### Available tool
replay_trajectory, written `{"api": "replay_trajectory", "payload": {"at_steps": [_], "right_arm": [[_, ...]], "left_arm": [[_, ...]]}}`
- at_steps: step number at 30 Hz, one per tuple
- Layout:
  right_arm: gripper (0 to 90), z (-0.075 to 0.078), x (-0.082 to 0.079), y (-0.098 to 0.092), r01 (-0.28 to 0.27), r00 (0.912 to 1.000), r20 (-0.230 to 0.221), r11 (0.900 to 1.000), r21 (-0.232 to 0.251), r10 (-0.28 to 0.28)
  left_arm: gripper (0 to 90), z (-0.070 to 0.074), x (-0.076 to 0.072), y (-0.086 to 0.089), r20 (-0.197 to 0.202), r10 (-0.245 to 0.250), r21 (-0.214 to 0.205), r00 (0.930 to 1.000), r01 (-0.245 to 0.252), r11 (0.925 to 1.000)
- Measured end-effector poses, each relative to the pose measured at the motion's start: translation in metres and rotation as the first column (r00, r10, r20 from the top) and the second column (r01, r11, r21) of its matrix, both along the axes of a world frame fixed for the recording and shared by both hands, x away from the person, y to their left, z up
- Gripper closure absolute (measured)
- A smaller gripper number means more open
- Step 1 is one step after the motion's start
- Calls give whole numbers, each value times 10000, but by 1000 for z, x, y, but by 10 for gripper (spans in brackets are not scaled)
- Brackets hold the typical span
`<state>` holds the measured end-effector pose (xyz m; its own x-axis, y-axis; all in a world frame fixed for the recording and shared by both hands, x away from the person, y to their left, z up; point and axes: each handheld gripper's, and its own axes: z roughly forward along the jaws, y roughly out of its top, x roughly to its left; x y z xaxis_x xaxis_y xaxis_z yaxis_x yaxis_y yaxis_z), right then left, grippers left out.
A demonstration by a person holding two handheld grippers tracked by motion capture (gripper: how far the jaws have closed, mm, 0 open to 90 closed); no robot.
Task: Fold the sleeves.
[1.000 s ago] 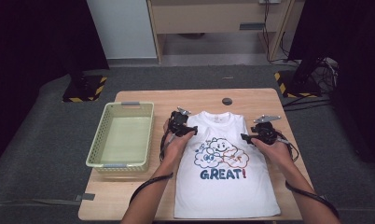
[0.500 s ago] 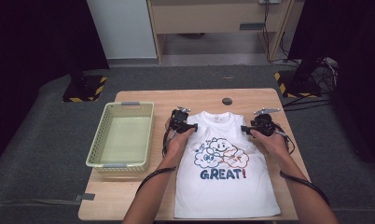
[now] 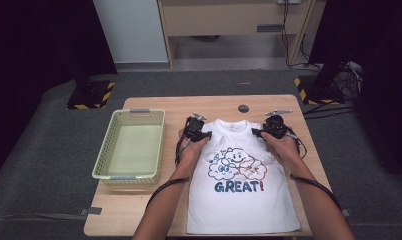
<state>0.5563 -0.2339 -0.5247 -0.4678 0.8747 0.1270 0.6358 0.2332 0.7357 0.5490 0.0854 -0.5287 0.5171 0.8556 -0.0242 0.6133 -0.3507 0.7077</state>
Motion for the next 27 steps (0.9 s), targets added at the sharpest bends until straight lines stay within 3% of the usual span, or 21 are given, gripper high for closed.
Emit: {"api": "replay_trajectory", "payload": {"at_steps": [7, 11, 17, 22, 27], "right_arm": [[469, -6, 1, 2, -233, 9997, -90, 9994, -250, 231], [615, -5, 0, 3, -478, 9988, -139, 9983, -345, 473], [835, -3, -3, 2, -852, 9962, -178, 9962, -191, 848], [851, 2, -6, 1, -678, 9976, 113, 9976, 106, 677], [856, 13, -8, -1, -630, 9970, 472, 9970, 444, 609]], "left_arm": [[494, 1, -1, -1, -51, -36, 28, 10000, 36, 10000], [550, 2, -1, -4, -164, -93, 42, 9998, 93, 9999], [825, 5, -1, -10, -565, -537, -201, 9970, 526, 9984], [854, 8, 3, -10, -813, -492, -203, 9955, 477, 9987], [856, 15, 3, -9, -393, -367, -270, 9986, 356, 9990]]}}
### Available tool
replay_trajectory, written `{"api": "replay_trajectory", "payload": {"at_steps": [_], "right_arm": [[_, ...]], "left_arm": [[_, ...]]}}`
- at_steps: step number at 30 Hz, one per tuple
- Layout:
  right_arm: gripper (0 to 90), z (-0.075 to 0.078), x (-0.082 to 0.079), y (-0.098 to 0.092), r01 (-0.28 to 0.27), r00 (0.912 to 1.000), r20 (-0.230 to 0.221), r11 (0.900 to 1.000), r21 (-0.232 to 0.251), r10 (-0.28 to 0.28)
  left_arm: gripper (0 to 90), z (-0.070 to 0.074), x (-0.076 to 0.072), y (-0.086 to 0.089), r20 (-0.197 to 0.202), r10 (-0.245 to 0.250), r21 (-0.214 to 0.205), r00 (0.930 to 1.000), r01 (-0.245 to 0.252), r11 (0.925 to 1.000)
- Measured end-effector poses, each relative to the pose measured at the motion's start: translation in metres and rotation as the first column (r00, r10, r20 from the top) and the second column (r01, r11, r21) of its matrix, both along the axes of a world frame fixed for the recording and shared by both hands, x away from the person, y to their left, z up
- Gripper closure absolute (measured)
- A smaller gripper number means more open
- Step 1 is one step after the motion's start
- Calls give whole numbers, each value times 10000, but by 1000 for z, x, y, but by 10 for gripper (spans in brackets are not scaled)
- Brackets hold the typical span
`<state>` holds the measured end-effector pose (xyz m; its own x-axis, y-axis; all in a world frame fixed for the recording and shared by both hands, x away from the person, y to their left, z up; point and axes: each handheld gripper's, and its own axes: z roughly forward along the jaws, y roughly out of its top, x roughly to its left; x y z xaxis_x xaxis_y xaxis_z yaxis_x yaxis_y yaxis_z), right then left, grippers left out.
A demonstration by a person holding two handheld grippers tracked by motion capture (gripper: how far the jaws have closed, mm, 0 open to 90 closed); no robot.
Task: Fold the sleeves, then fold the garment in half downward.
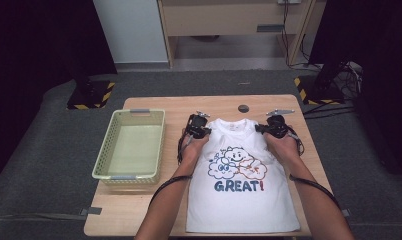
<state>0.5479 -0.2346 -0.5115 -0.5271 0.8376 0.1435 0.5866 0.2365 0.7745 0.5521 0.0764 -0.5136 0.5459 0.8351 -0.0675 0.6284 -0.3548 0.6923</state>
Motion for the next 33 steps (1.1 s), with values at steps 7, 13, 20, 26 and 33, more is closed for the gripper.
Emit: {"api": "replay_trajectory", "payload": {"at_steps": [7, 13, 20, 26, 33], "right_arm": [[862, 13, 1, -3, 35, 9999, 108, 9999, 161, -37], [863, 25, 5, -6, 89, 9997, 216, 9997, 239, -94], [864, 37, 8, -3, -8, 9992, 391, 9992, 406, -8], [864, 50, -7, 0, -256, 9976, 648, 9985, 487, 224], [863, 64, -43, -1, -463, 9970, 637, 9984, 327, 442]], "left_arm": [[857, 14, 1, 1, 490, 29, -224, 9988, -18, 9997], [858, 24, 2, 3, 706, 149, -378, 9974, -122, 9992], [858, 37, -5, 8, 1003, 181, -504, 9948, -131, 9986], [858, 54, -24, 9, 1351, 90, -666, 9908, 0, 9978], [858, 64, -58, 9, 1524, -407, -250, 9875, 451, 9987]]}}
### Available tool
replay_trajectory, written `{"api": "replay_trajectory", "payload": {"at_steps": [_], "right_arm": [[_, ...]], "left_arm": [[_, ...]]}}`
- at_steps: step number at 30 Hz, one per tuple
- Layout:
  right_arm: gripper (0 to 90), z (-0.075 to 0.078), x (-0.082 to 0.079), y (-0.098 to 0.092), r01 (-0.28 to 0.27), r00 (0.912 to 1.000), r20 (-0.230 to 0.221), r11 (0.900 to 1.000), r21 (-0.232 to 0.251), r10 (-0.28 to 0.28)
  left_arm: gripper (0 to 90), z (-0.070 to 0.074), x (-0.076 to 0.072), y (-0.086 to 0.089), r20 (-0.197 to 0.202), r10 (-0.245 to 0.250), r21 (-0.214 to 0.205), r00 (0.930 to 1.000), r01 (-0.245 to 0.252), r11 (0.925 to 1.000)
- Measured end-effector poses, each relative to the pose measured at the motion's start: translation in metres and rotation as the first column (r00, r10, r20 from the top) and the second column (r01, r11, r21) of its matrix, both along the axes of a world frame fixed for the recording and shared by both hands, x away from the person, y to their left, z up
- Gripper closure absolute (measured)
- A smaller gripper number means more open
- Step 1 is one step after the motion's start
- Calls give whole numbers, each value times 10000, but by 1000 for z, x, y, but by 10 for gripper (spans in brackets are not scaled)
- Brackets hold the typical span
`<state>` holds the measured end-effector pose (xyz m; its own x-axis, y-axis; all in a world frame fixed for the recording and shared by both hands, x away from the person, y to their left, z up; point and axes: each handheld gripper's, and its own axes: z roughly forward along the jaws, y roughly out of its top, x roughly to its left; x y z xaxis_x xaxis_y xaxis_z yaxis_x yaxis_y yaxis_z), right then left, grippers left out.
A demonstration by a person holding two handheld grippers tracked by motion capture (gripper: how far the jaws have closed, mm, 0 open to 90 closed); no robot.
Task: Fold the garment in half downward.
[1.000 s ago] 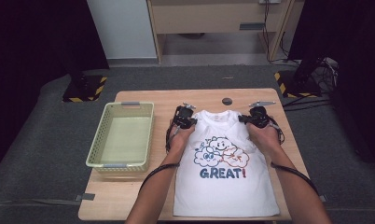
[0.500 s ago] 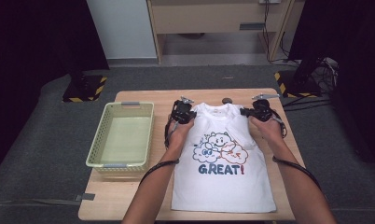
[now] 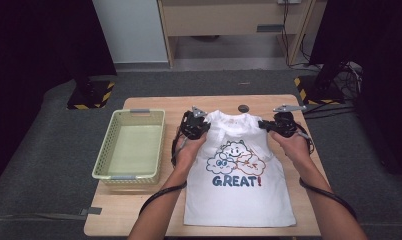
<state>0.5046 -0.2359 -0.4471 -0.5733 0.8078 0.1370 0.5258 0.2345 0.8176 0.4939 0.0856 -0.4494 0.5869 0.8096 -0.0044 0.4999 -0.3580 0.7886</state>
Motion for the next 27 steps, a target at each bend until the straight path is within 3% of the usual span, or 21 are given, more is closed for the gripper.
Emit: {"api": "replay_trajectory", "payload": {"at_steps": [8, 16, 27], "right_arm": [[863, 14, -35, -12, -312, 9994, 108, 9994, -177, 314], [863, 20, -52, -19, -618, 9976, 340, 9975, 339, 607], [863, 20, -69, -19, -1027, 9942, 371, 9936, 465, 1010]], "left_arm": [[858, 4, -34, 3, 332, -309, -131, 9990, 314, 9994], [858, 13, -43, 20, 654, -86, -190, 9978, 98, 9998], [858, 14, -61, 26, 808, -446, -248, 9957, 467, 9986]]}}
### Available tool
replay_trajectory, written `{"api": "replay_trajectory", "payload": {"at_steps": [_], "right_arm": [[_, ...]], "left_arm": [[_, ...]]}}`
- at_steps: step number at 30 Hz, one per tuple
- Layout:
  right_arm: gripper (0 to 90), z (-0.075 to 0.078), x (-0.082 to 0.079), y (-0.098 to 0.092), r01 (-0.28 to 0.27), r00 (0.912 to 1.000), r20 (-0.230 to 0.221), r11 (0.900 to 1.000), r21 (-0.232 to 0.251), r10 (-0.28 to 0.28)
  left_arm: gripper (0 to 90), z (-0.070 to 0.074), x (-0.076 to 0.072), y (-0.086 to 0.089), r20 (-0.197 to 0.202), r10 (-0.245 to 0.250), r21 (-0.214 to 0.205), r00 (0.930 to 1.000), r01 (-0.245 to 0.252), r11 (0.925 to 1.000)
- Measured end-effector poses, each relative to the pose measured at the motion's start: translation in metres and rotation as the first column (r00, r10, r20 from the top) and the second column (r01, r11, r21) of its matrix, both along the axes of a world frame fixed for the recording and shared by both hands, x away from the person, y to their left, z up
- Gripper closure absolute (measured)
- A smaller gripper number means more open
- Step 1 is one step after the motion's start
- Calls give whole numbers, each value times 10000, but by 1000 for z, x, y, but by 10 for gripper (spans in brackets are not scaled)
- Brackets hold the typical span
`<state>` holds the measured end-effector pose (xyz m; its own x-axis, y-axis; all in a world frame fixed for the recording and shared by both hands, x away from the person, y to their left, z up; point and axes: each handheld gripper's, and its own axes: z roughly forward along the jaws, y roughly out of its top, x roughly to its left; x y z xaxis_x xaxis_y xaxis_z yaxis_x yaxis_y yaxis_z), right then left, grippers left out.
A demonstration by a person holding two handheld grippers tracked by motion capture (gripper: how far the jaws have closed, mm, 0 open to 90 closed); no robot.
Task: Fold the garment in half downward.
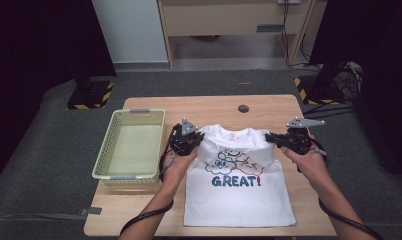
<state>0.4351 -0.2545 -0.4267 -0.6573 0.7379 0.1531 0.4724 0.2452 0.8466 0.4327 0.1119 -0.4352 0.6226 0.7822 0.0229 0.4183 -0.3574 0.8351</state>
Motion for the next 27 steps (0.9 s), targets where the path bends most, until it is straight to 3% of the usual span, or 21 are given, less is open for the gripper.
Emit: {"api": "replay_trajectory", "payload": {"at_steps": [8, 13, 20, 25, 27], "right_arm": [[863, -5, -13, -4, -85, 9999, -117, 9998, 160, 87], [863, -8, -29, -7, -303, 9993, -190, 9992, 258, 308], [861, -30, -56, -6, -644, 9963, -566, 9979, 86, 648], [858, -49, -67, -5, -762, 9929, -927, 9971, -81, 752], [858, -53, -70, -5, -731, 9930, -934, 9973, -81, 720]], "left_arm": [[857, -2, -16, -3, -4, -346, 182, 9994, 346, 9992], [856, -7, -30, 0, -129, -589, 286, 9982, 592, 9978], [855, -22, -55, 1, -454, -1078, 842, 9931, 1113, 9902], [853, -40, -69, -1, -802, -1311, 1028, 9881, 1390, 9849], [853, -43, -73, -1, -882, -1324, 907, 9873, 1404, 9859]]}}
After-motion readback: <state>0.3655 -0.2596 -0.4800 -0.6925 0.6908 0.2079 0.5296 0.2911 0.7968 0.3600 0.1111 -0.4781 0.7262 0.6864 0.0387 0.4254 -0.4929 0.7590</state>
